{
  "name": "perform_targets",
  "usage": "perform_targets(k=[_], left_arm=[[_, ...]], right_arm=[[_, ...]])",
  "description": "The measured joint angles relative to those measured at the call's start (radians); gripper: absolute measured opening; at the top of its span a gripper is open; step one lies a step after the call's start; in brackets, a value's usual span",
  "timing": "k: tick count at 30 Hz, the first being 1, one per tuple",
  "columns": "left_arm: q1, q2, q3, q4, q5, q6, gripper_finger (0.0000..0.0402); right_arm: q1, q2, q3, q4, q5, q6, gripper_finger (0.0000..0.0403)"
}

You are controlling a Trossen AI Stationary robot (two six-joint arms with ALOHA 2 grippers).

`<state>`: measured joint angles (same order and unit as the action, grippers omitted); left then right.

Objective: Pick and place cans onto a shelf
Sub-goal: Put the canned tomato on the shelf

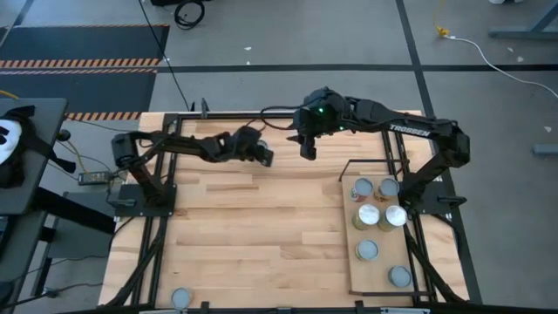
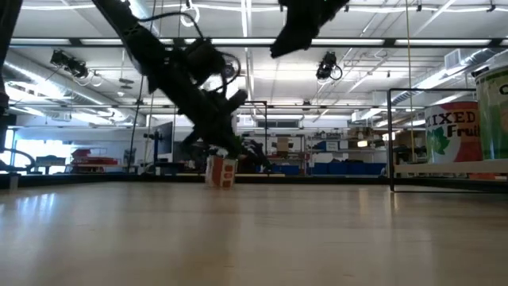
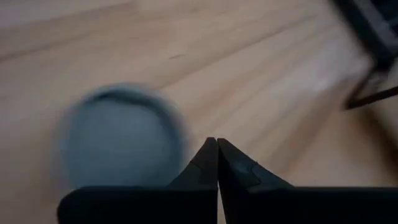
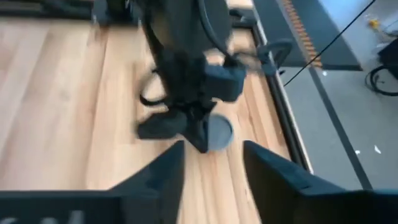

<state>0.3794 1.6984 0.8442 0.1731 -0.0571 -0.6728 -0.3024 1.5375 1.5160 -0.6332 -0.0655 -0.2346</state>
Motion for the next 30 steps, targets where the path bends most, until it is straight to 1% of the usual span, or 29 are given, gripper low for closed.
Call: perform_targets(k=[2, 4, 6, 8, 12, 15, 16, 19, 21, 22, 24, 28, 30], left_arm=[[-0.030, -0.007, 0.055, -0.014, -0.004, -0.022, 0.0004], [-0.048, -0.041, 0.116, -0.055, -0.028, -0.016, 0.0004], [-0.053, -0.087, 0.177, -0.127, -0.073, 0.012, 0.0004], [-0.049, -0.136, 0.227, -0.230, -0.124, 0.051, 0.0004], [-0.034, -0.262, 0.273, -0.425, -0.244, 0.089, 0.0004], [-0.022, -0.387, 0.274, -0.506, -0.337, 0.108, 0.0004], [-0.022, -0.427, 0.274, -0.512, -0.367, 0.126, 0.0004], [-0.022, -0.543, 0.274, -0.517, -0.430, 0.193, 0.0004], [-0.023, -0.608, 0.274, -0.524, -0.454, 0.226, 0.0004], [-0.023, -0.636, 0.274, -0.539, -0.472, 0.236, 0.0004], [-0.023, -0.692, 0.274, -0.591, -0.506, 0.241, 0.0004], [-0.023, -0.779, 0.274, -0.718, -0.563, 0.232, 0.0004], [-0.024, -0.812, 0.274, -0.769, -0.561, 0.215, 0.0005]], right_arm=[[-0.027, 0.000, -0.033, 0.023, -0.034, -0.031, 0.0199], [-0.048, 0.000, -0.061, 0.056, -0.077, -0.068, 0.0230], [-0.058, 0.000, -0.088, 0.117, -0.115, -0.090, 0.0256], [-0.061, 0.000, -0.106, 0.156, -0.128, -0.105, 0.0277], [-0.061, 0.032, -0.112, 0.185, -0.087, -0.158, 0.0308], [-0.061, 0.077, -0.110, 0.249, -0.003, -0.187, 0.0329], [-0.059, 0.096, -0.096, 0.278, 0.023, -0.187, 0.0336], [-0.047, 0.172, -0.008, 0.306, 0.045, -0.164, 0.0357], [-0.034, 0.242, 0.074, 0.303, 0.060, -0.063, 0.0366], [-0.031, 0.279, 0.117, 0.303, 0.074, 0.012, 0.0368], [-0.026, 0.358, 0.197, 0.289, 0.066, 0.108, 0.0368], [-0.021, 0.503, 0.315, 0.259, 0.060, 0.215, 0.0365], [-0.021, 0.563, 0.354, 0.263, 0.036, 0.233, 0.0366]])
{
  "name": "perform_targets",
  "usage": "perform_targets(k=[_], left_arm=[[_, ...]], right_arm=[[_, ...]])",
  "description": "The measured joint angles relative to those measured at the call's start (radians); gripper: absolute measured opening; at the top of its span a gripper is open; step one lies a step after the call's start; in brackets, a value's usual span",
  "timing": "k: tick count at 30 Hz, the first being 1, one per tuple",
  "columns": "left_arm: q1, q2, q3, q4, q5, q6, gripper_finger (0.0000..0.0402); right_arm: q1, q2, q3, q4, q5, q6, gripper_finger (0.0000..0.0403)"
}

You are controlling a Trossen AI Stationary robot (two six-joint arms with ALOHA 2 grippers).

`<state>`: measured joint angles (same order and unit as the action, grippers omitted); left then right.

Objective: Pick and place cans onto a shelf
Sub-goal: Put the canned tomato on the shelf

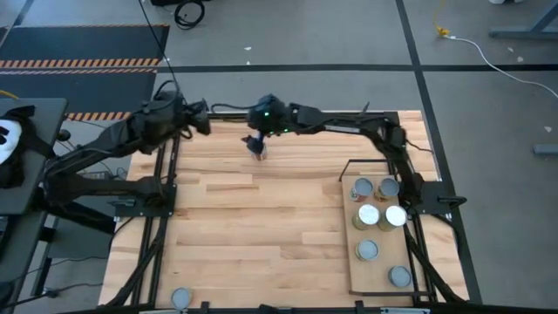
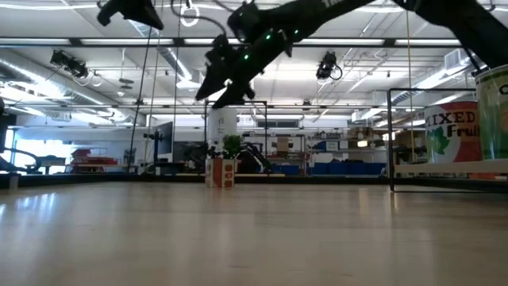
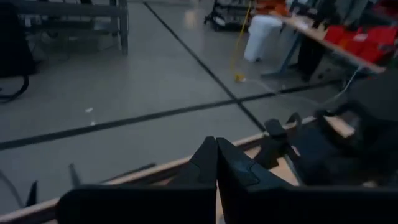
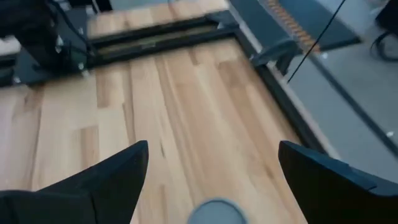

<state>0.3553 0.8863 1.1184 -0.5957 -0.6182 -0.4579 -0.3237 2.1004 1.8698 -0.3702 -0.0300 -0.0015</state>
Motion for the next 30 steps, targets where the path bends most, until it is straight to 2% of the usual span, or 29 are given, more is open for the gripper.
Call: perform_targets(k=[6, 10, 15, 16, 21, 30], left_arm=[[-0.001, -0.057, 0.000, -0.119, 0.031, 0.035, 0.0005], [0.005, -0.064, 0.000, -0.139, 0.031, 0.149, 0.0005], [0.039, -0.062, 0.000, -0.143, 0.027, 0.285, 0.0005], [0.048, -0.062, 0.000, -0.140, 0.027, 0.300, 0.0005], [0.090, -0.062, 0.000, -0.136, 0.027, 0.351, 0.0005], [0.131, -0.062, -0.001, -0.128, 0.069, 0.392, 0.0005]], right_arm=[[-0.019, 0.108, 0.027, -0.022, 0.010, 0.005, 0.0371], [-0.022, 0.143, 0.029, -0.053, 0.014, -0.006, 0.0373], [-0.030, 0.199, 0.030, -0.066, -0.035, -0.021, 0.0373], [-0.031, 0.207, 0.030, -0.078, -0.015, -0.042, 0.0373], [-0.032, 0.203, 0.032, -0.079, 0.051, -0.054, 0.0373], [-0.041, 0.206, 0.029, -0.273, 0.069, -0.090, 0.0370]])
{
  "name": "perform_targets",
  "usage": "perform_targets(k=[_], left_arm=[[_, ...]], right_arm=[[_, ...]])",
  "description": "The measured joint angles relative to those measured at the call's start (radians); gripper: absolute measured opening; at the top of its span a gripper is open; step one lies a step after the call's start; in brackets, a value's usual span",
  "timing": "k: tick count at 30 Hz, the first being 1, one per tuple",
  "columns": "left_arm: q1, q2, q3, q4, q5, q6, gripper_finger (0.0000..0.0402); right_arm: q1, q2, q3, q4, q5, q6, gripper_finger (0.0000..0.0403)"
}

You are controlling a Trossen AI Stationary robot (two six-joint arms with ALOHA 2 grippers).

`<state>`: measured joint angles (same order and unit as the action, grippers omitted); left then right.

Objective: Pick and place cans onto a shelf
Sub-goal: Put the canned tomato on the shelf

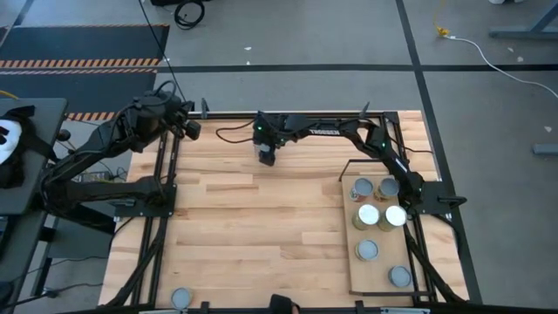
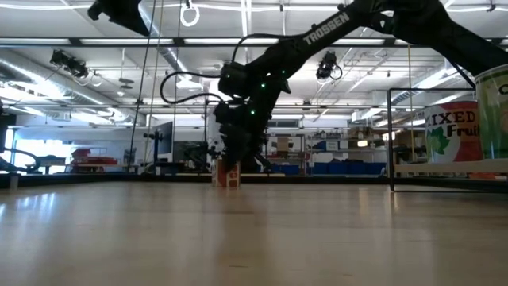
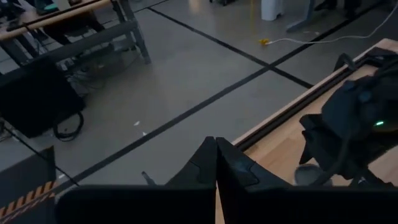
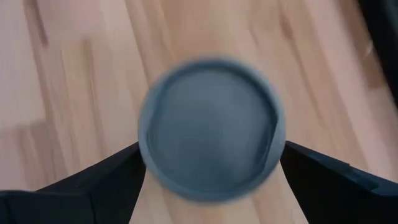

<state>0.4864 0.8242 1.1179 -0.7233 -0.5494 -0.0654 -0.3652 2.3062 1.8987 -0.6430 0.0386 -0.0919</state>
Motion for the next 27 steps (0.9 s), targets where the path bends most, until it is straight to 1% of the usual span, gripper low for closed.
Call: perform_targets(k=[3, 8, 11, 14, 17, 20, 25, 27], left_arm=[[0.002, 0.000, 0.000, 0.017, 0.027, 0.000, 0.0005], [0.002, 0.000, 0.000, 0.023, 0.044, -0.001, 0.0005], [0.002, 0.000, 0.000, 0.022, 0.044, -0.003, 0.0005], [0.001, 0.000, 0.000, 0.022, 0.044, -0.039, 0.0005], [0.000, 0.000, 0.000, 0.023, 0.058, -0.059, 0.0005], [-0.005, 0.000, 0.000, 0.023, 0.061, -0.063, 0.0005], [-0.020, 0.000, 0.000, 0.044, 0.062, -0.105, 0.0005], [-0.028, 0.000, 0.000, 0.061, 0.063, -0.107, 0.0005]], right_arm=[[-0.005, 0.000, 0.000, -0.021, -0.024, -0.048, 0.0362], [-0.003, 0.000, 0.000, 0.072, -0.059, -0.200, 0.0348], [-0.004, 0.007, 0.000, 0.068, -0.072, -0.231, 0.0346], [-0.014, 0.020, -0.003, 0.042, -0.071, -0.246, 0.0346], [-0.019, 0.017, -0.017, 0.118, -0.097, -0.279, 0.0342], [-0.018, 0.017, -0.024, 0.137, -0.116, -0.316, 0.0317], [-0.016, 0.018, -0.023, 0.187, -0.119, -0.373, 0.0241], [-0.017, 0.017, -0.023, 0.202, -0.119, -0.380, 0.0237]])
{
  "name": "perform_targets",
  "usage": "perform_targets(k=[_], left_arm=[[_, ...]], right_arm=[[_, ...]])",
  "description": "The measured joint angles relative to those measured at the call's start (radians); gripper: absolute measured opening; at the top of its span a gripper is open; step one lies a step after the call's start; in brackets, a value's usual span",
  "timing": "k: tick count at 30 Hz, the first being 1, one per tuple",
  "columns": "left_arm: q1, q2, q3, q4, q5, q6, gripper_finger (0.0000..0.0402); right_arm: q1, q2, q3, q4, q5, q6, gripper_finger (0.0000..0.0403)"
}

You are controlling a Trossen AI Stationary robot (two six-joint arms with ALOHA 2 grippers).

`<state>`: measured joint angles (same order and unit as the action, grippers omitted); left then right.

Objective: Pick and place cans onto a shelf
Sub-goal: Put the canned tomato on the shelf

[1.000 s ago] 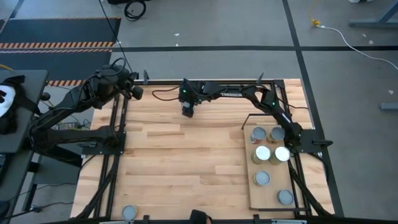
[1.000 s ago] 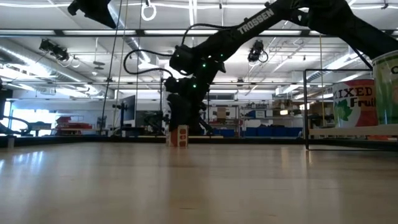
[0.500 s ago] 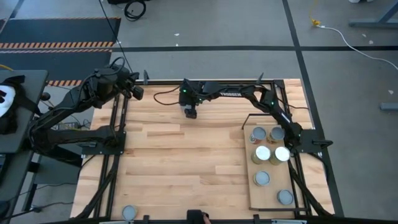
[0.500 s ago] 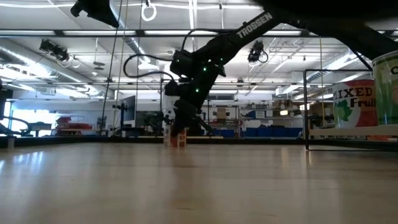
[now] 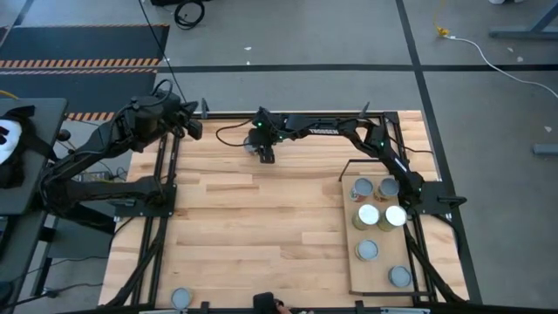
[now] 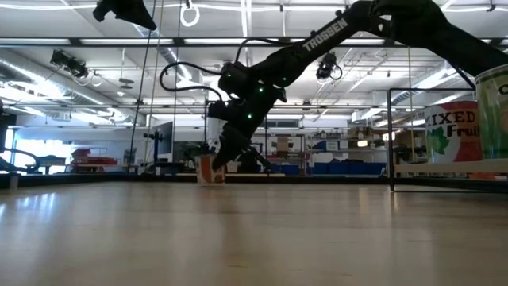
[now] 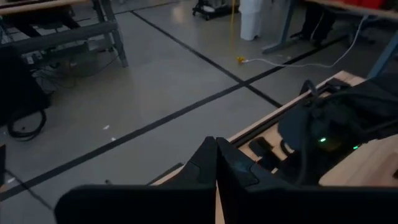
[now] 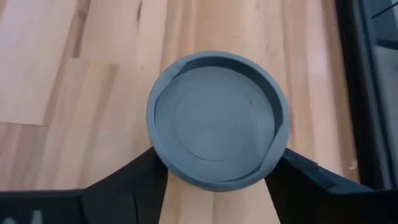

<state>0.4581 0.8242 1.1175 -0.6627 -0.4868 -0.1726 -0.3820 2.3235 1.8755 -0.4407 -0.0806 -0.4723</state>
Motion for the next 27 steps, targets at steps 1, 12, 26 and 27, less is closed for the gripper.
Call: perform_targets(k=[1, 12, 26, 27], left_arm=[[-0.006, 0.000, 0.000, 0.010, 0.000, 0.000, 0.0005], [-0.083, -0.020, 0.052, 0.041, -0.001, -0.140, 0.0005], [-0.188, 0.035, 0.076, 0.435, -0.002, -0.038, 0.0005], [-0.188, 0.045, 0.076, 0.446, -0.002, -0.031, 0.0005]], right_arm=[[-0.001, -0.002, 0.000, 0.002, 0.000, -0.001, 0.0236], [0.006, -0.274, -0.001, -0.231, -0.191, -0.010, 0.0209], [0.181, -0.829, -0.005, -0.728, -0.358, 0.148, 0.0202], [0.214, -0.847, -0.005, -0.766, -0.346, 0.173, 0.0202]])
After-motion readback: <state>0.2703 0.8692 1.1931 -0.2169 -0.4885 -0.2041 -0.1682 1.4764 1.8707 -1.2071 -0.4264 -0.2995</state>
